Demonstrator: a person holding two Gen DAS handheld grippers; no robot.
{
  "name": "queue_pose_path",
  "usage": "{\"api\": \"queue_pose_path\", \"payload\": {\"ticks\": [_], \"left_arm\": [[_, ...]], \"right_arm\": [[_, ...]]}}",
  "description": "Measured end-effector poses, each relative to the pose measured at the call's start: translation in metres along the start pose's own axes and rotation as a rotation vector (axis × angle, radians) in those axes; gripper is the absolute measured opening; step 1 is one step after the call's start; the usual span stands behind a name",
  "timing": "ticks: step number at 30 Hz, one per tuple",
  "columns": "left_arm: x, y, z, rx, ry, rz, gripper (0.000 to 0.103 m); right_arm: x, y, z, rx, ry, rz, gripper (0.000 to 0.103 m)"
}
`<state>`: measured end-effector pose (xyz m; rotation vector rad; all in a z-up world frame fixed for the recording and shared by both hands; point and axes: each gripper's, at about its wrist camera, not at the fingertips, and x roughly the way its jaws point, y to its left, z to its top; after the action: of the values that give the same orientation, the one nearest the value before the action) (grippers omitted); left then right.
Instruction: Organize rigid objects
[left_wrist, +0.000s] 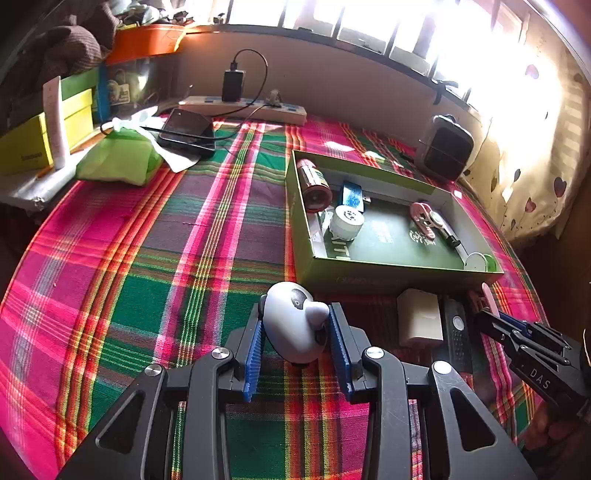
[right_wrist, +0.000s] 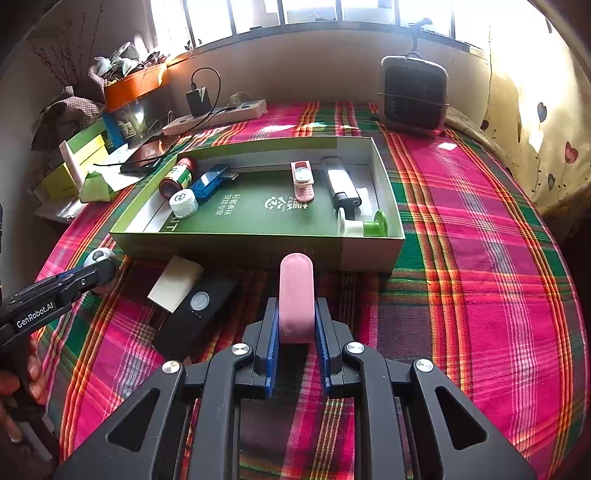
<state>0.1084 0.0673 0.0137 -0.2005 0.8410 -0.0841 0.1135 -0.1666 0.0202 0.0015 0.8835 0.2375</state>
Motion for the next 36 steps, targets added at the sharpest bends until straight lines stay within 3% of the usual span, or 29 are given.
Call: {"api": "queue_pose_path", "payload": {"ticks": [22, 36], "left_arm": [[-0.025, -0.017, 0.029, 0.053, -0.059, -0.041, 0.032], [0.0, -0.045, 0.055, 0.078, -0.037, -0.125, 0.032]], "right_arm": [[-0.025, -0.003, 0.027, 0.001, -0.062, 0.03, 0.019], [-0.003, -0.003, 0.069, -0.024, -0.061, 0.056, 0.019]]}}
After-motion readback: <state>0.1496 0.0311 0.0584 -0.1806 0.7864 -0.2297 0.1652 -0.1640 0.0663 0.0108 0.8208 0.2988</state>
